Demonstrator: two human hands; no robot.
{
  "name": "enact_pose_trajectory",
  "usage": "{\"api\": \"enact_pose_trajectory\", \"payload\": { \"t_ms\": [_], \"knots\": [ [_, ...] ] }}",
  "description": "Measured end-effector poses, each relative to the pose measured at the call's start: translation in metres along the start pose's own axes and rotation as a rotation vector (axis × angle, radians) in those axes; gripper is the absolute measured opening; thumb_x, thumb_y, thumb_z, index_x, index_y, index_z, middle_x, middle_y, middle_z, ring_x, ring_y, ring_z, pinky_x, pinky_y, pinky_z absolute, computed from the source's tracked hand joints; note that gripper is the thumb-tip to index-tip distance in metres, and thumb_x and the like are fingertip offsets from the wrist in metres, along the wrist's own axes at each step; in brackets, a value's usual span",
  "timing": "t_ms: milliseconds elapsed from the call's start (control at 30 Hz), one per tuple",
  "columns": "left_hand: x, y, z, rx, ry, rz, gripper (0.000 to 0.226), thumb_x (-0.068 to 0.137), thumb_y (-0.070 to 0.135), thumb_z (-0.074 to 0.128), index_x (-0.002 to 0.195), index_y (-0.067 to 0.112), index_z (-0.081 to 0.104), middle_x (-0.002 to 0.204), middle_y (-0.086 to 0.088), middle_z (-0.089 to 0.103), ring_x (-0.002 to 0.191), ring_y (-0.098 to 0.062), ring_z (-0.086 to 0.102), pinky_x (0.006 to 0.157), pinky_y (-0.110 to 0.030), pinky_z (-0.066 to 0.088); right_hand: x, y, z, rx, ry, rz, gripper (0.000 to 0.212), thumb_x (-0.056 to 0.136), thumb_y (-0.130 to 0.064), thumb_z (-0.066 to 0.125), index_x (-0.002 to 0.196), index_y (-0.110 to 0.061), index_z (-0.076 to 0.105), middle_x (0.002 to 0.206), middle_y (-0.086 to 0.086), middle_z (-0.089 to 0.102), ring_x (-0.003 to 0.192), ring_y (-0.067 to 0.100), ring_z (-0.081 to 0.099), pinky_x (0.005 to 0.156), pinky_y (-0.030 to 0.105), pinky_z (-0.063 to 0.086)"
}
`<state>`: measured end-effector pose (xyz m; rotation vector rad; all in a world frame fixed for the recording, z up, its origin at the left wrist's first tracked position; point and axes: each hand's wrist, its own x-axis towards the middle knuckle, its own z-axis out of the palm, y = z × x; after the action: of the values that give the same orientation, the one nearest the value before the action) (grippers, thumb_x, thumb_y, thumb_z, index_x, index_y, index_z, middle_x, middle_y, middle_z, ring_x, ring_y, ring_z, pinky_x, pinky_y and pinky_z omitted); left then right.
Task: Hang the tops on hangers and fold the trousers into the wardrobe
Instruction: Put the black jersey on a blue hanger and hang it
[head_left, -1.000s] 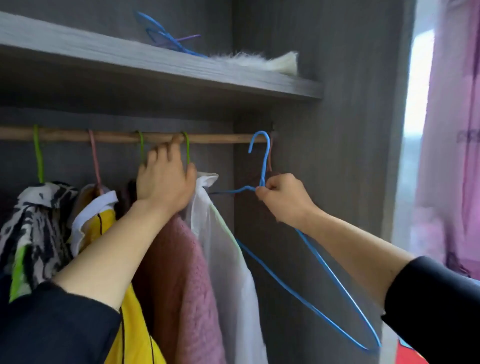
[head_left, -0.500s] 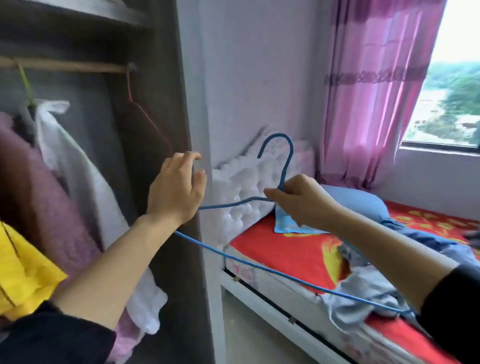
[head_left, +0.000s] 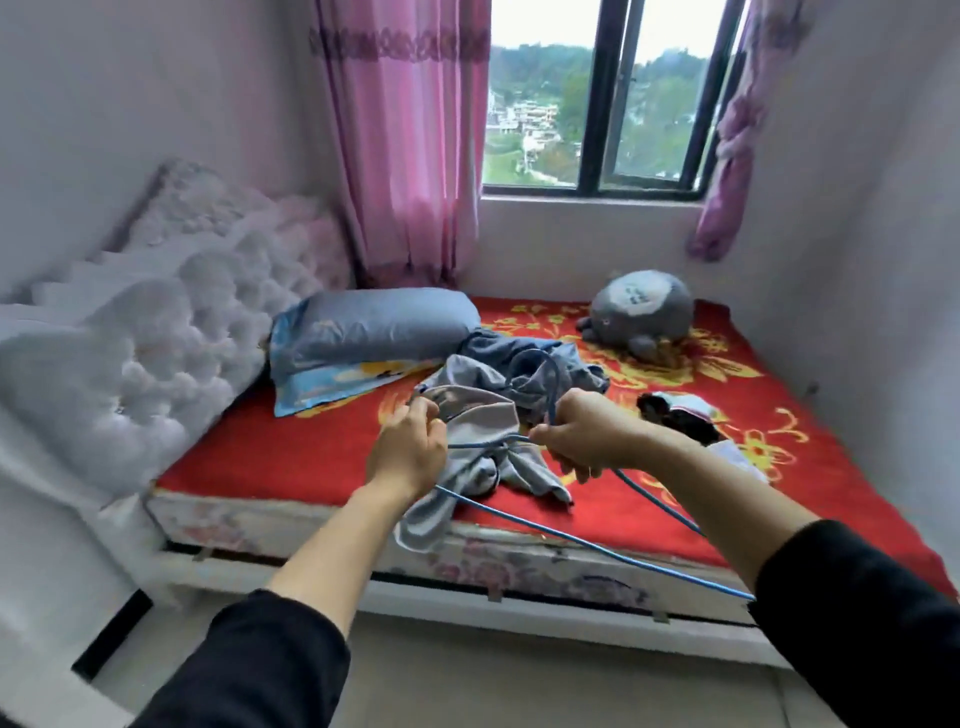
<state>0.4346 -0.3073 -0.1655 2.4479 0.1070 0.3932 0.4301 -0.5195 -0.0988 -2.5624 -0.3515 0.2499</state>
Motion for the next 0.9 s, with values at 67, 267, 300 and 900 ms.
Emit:
{"api": "enact_pose_trajectory", "payload": {
  "t_ms": [67, 267, 300, 900],
  "knots": [
    [0.023, 0.012, 0.044, 0.001, -0.085, 0.007, 0.028, 0.094, 0.019, 0.043, 0.118, 0.01, 0.055, 0.119, -0.017, 0.059, 0.114, -0.033, 0.051, 0.094, -0.037, 0.039, 0.016, 0.038, -0.005, 0.043, -0.027, 0.102, 0.036, 0.091, -0.022, 0.051, 0.059, -0.005, 0.059, 0.05, 0.006, 0.062, 0.038, 0.018, 0.057, 0.039, 0.023, 0.046],
    [0.094, 0.046, 0.174, 0.11, -0.22, 0.131, 0.032, 0.094, 0.021, 0.044, 0.124, 0.014, 0.051, 0.125, -0.012, 0.052, 0.12, -0.028, 0.04, 0.102, -0.037, 0.032, 0.07, 0.153, -0.016, 0.169, -0.06, 0.343, 0.028, 0.092, -0.015, 0.042, 0.096, 0.001, 0.065, 0.06, 0.009, 0.063, 0.036, 0.016, 0.053, 0.038, 0.022, 0.043],
    [0.106, 0.053, 0.193, 0.101, -0.257, 0.14, 0.032, 0.094, 0.021, 0.044, 0.125, 0.014, 0.05, 0.126, -0.011, 0.051, 0.121, -0.028, 0.038, 0.102, -0.038, 0.032, 0.078, 0.173, -0.018, 0.178, -0.056, 0.382, 0.028, 0.091, -0.014, 0.041, 0.097, -0.001, 0.065, 0.058, 0.007, 0.061, 0.034, 0.014, 0.051, 0.037, 0.021, 0.041],
    [0.217, 0.214, 0.542, 0.16, -0.736, 0.145, 0.037, 0.093, 0.022, 0.041, 0.128, 0.015, 0.046, 0.128, -0.011, 0.048, 0.122, -0.029, 0.037, 0.098, -0.042, 0.038, 0.165, 0.542, -0.113, 0.365, 0.29, 0.737, 0.04, 0.09, -0.008, 0.043, 0.12, -0.02, 0.067, 0.055, -0.019, 0.046, 0.055, 0.011, 0.048, 0.057, 0.02, 0.041]
  ]
}}
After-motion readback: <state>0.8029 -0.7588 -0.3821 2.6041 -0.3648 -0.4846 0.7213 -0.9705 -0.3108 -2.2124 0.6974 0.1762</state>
